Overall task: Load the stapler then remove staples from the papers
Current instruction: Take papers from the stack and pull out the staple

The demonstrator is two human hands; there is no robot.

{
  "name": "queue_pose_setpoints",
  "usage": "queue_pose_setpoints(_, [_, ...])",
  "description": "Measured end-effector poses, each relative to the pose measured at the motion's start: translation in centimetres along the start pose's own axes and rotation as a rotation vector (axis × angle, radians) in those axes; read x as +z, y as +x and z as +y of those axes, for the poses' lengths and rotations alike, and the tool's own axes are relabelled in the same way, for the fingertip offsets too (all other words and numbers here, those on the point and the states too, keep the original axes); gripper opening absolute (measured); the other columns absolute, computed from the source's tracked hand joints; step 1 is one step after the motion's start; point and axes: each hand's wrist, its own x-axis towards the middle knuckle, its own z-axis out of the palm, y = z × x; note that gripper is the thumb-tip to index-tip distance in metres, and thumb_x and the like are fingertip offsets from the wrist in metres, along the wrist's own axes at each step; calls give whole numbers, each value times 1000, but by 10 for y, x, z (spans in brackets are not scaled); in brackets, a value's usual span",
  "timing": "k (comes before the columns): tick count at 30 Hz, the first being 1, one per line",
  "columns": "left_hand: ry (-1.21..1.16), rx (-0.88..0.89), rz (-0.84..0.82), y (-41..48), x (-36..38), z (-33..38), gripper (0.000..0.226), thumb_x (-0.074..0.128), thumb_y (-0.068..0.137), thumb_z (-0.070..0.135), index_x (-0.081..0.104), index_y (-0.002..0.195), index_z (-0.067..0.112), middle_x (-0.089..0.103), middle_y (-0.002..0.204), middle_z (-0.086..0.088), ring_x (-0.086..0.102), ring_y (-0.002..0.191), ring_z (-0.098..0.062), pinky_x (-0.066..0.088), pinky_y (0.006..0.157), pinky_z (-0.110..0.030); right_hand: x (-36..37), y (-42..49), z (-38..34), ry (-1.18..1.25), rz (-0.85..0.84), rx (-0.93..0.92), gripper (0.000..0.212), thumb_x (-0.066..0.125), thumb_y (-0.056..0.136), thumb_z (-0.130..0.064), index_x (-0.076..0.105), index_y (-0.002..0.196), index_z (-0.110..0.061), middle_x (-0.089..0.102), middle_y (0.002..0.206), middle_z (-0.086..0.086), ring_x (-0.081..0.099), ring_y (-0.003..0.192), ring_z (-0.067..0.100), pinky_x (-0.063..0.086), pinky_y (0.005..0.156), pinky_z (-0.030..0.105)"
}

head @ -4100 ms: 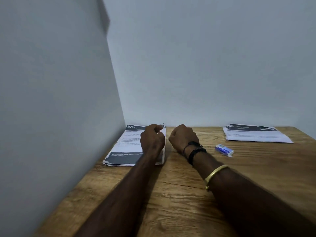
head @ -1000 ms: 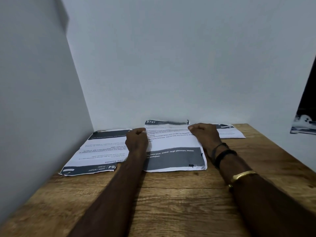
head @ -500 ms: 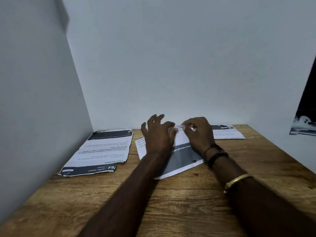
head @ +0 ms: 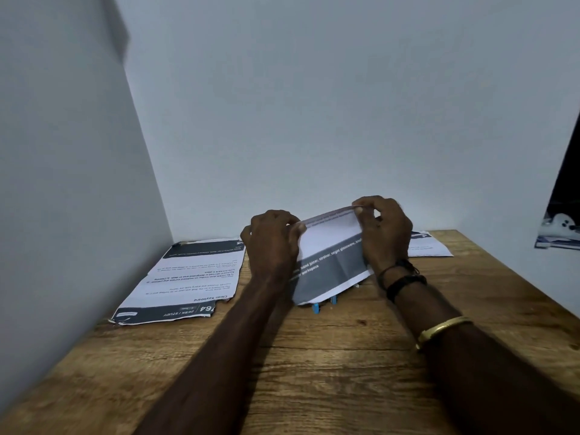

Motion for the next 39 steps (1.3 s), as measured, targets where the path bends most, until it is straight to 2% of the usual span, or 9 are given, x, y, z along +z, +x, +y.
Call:
queue_pose_setpoints(4, [-31, 7, 84, 2, -6, -6, 10, 66, 94, 30, 74, 95, 24, 73, 103, 4, 61, 106, -28, 45, 94, -46, -6, 8, -1, -4, 139, -46, 14, 64, 92, -9, 76, 100, -13, 71, 101, 10, 64, 97, 22, 41, 78, 19])
queue_pose_setpoints(12, [-293, -176, 182, -3, -3, -13, 14, 65, 95, 36, 75, 98, 27, 68, 82, 1, 66, 77, -17, 52, 70, -34, -7, 6, -1, 43, 178, -73, 13, 66, 92, -5, 75, 101, -10, 70, 102, 10, 62, 88, 13, 54, 82, 26])
queue_pose_setpoints(16, [-791, -493, -3, -8, 3, -12, 25, 50, 101, 29, 68, 97, 13, 77, 82, -12, 76, 65, -28, 58, 59, -34, -3, 1, 1, 74, 103, -46, 12, 68, 90, -3, 75, 99, -6, 72, 102, 12, 63, 86, 11, 42, 76, -2])
queue_pose_setpoints(20, [-1187, -852, -94, -3, 14, -21, 24, 62, 98, 25, 71, 89, 5, 76, 90, -14, 79, 76, -25, 63, 61, -31, -4, -5, 3, 66, 40, 26, 19, 59, 92, -2, 77, 85, -4, 74, 90, 11, 65, 85, 18, 46, 71, 12])
queue_pose_setpoints(22, [-1160, -871, -149, -6, 21, -30, 6, 70, 91, 11, 76, 88, 9, 77, 97, -15, 79, 85, -28, 64, 76, -37, -4, -6, 5, 52, -15, 92, 25, 56, 94, -5, 78, 80, -2, 74, 84, 11, 66, 85, 24, 49, 72, 25])
queue_pose_setpoints(26, [-906, -816, -225, -11, 29, -38, 36, 68, 83, -3, 73, 116, 12, 71, 120, -18, 71, 110, -35, 56, 99, -49, 0, -10, 12, -234, -310, 263, 31, 59, 86, -18, 63, 60, -1, 63, 63, 10, 58, 69, 31, 43, 61, 32])
queue_pose_setpoints(30, [-699, -743, -203, -12, 29, -38, 43, 71, 83, 5, 70, 126, 12, 69, 127, -10, 67, 115, -27, 54, 104, -44, 5, -21, 2, -653, -573, 217, 28, 65, 76, -40, 69, 67, -14, 69, 76, -1, 57, 91, 27, 44, 90, 40])
queue_pose_setpoints(35, [-697, -728, -121, -12, 27, -36, 30, 70, 87, 3, 73, 117, 6, 73, 118, -15, 70, 111, -32, 56, 99, -48, 14, -26, -22, -508, -864, 84, 69, 60, 62, -79, 66, 63, -10, 68, 65, 2, 67, 70, 21, 48, 60, 31])
queue_pose_setpoints(39, [-746, -749, -158, -15, 30, -36, 46, 62, 80, -6, 66, 124, 4, 67, 125, -20, 66, 116, -37, 54, 102, -52, 23, -40, -24, -652, -974, 56, 62, 70, 53, -78, 63, 73, -20, 70, 77, -4, 68, 77, 19, 55, 68, 31])
